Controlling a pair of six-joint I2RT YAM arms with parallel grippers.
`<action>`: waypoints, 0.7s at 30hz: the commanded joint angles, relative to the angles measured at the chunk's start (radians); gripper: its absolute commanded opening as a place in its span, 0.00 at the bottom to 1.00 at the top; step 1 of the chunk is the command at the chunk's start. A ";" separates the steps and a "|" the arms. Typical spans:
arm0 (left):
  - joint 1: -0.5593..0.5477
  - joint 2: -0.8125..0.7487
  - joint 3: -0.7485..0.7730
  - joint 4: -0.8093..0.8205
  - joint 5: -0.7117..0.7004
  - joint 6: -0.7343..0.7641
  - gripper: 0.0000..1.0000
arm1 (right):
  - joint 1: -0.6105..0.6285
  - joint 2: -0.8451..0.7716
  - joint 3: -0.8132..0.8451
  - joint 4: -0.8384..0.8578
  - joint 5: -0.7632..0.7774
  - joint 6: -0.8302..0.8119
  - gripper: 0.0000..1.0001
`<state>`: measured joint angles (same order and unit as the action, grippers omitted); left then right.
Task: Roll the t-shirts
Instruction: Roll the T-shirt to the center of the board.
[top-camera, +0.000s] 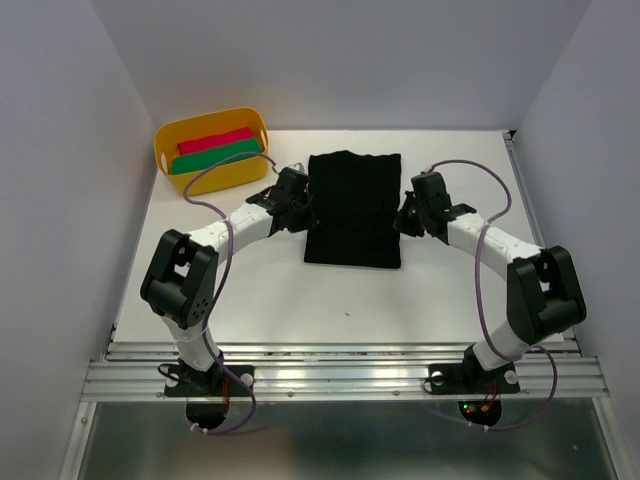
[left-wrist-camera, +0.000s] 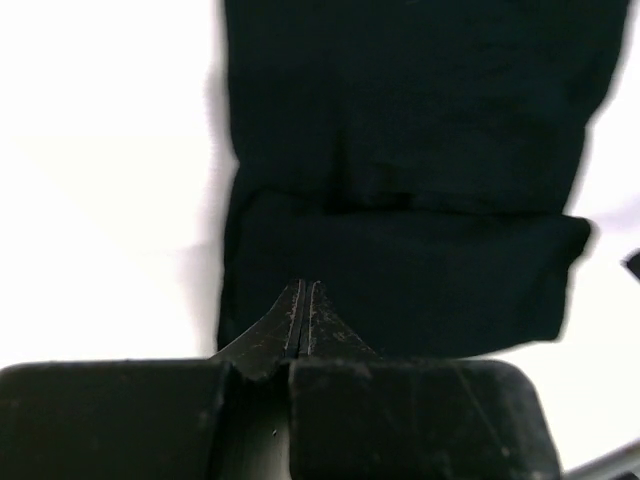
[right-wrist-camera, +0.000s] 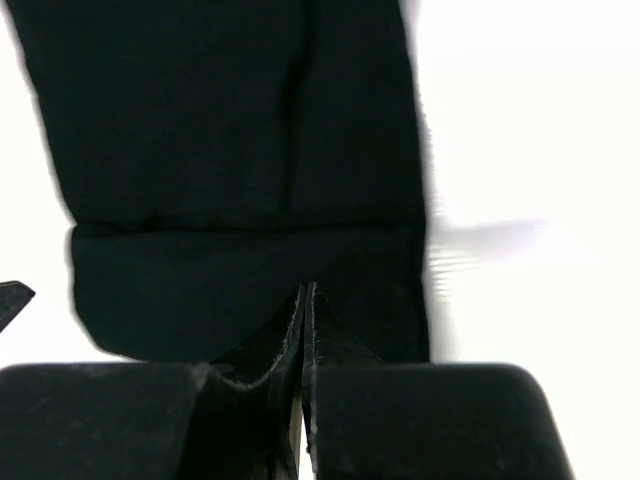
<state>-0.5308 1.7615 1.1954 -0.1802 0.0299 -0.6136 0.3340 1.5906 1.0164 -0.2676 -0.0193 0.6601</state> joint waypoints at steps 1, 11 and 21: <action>-0.047 -0.067 0.046 0.001 0.030 0.000 0.00 | 0.060 -0.023 0.024 0.031 -0.031 0.018 0.02; -0.061 0.085 0.063 0.068 0.097 -0.025 0.00 | 0.091 0.187 0.070 0.094 -0.064 0.039 0.02; -0.061 0.087 0.069 0.024 0.027 0.052 0.00 | 0.091 0.085 0.077 0.001 0.065 0.004 0.04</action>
<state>-0.5938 1.9316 1.2392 -0.1238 0.1028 -0.6174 0.4263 1.7851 1.0626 -0.2237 -0.0513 0.6884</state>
